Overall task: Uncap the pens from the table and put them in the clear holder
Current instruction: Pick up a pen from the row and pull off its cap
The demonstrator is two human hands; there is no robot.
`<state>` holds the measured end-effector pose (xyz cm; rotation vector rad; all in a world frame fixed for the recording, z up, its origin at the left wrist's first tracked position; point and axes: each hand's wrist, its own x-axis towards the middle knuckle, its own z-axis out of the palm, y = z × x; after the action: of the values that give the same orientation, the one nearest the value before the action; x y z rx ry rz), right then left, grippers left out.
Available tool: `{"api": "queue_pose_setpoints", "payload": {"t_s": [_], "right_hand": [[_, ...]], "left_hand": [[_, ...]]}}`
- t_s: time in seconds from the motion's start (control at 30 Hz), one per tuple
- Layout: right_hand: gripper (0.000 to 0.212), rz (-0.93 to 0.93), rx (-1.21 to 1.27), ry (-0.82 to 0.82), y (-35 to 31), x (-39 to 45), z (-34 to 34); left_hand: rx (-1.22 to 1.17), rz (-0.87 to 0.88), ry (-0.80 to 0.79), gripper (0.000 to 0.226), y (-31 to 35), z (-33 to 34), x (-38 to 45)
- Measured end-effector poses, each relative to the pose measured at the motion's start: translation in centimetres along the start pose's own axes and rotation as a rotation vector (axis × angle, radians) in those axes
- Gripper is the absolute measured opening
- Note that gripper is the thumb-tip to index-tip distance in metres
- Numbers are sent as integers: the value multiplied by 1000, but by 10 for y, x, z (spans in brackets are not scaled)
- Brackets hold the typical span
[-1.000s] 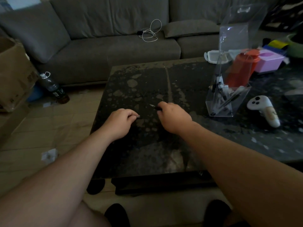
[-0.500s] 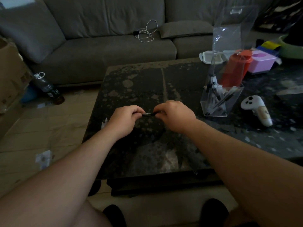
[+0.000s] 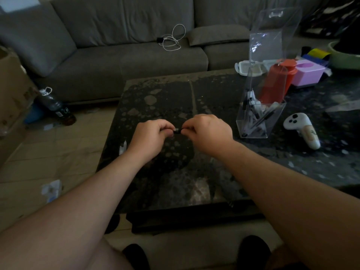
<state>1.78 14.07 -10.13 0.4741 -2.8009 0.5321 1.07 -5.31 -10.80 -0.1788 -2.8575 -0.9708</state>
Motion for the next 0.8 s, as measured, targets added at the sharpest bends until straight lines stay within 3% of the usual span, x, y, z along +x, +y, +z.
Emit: {"api": "queue_pose_setpoints", "payload": {"t_s": [0.43, 0.53, 0.7, 0.8], "right_hand": [[24, -28, -6, -138, 13, -5, -7], [23, -15, 42, 11, 18, -8, -34], [19, 102, 327, 542, 34, -12, -109], [13, 212, 331, 766, 65, -19, -134]], "left_hand": [[-103, 14, 1, 12, 22, 13, -11], [-182, -4, 15, 15, 30, 17, -10], [-185, 51, -77, 15, 58, 34, -11], [-125, 125, -105, 17, 71, 47, -12]]}}
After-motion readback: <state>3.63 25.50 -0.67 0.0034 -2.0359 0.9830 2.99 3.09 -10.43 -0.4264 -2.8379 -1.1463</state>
